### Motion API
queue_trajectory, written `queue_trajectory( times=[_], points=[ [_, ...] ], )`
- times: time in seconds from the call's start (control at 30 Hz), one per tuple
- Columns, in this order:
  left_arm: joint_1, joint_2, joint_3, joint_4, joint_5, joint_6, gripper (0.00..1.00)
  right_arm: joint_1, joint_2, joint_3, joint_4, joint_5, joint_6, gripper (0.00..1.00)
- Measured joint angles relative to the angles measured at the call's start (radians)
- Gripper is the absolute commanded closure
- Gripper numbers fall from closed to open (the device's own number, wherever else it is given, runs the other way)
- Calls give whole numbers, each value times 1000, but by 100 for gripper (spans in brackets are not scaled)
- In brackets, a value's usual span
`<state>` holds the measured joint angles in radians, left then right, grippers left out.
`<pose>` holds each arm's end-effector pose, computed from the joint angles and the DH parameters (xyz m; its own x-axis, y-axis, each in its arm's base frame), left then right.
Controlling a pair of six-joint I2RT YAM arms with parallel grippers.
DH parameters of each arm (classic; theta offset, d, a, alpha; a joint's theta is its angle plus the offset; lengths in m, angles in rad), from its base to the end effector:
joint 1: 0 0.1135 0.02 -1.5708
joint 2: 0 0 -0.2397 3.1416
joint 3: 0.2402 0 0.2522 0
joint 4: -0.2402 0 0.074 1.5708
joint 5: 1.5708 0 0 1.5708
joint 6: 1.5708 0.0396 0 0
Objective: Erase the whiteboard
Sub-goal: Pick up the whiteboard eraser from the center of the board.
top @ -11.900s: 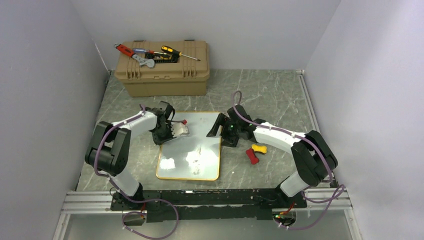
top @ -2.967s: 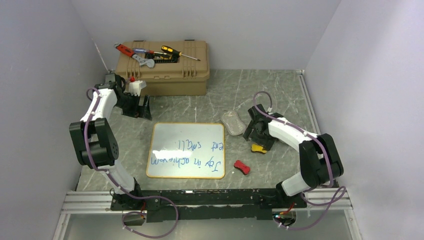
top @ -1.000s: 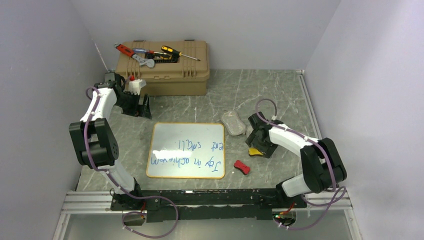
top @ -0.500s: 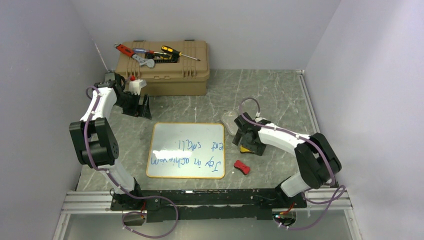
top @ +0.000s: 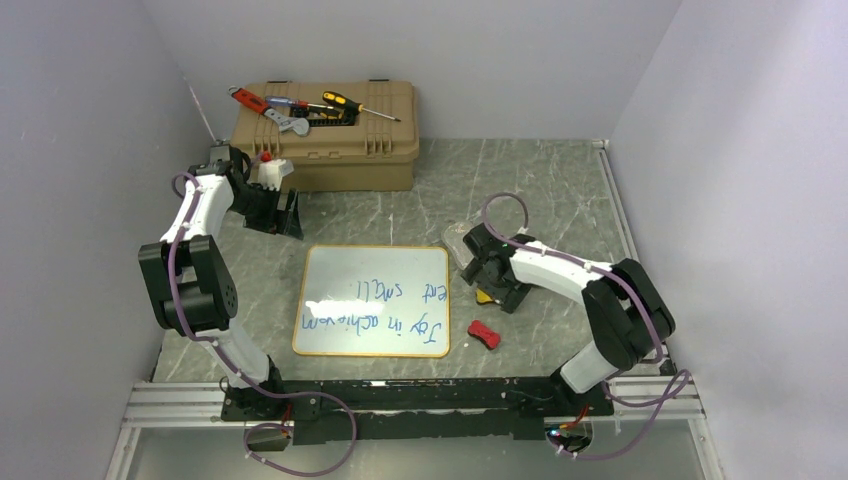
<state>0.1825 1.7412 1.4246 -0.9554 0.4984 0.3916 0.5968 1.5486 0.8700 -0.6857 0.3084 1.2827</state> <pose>0.3419 0.0438 0.2265 -0.8767 0.1791 -0.4465 0.3393 0.8882 -0.3099 0.2267 0.1395 0.1367 -0.6941 0.6329 -0.3431 0.6387 0.7612 0.1122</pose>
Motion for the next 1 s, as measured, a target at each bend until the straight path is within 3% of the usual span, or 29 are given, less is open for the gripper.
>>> queue_trajectory(
  times=[0.23, 0.4, 0.73, 0.9, 0.93, 1.0],
  points=[
    [0, 0, 0, 0, 0, 12, 12, -21, -26, -40, 18, 6, 46, 14],
    [0, 0, 0, 0, 0, 14, 12, -28, -34, -53, 10, 22, 44, 43],
    [0, 0, -1, -8, -2, 15, 12, -34, -52, -63, -7, 78, -9, 44],
    [0, 0, -2, -11, -2, 14, 12, -16, -57, -59, -10, 79, -42, 60],
    [0, 0, -3, -11, -2, 15, 12, -12, -57, -58, -11, 77, -47, 58],
    [0, 0, -8, -11, -2, 15, 12, -3, -57, -54, -12, 72, -50, 41]
  ],
)
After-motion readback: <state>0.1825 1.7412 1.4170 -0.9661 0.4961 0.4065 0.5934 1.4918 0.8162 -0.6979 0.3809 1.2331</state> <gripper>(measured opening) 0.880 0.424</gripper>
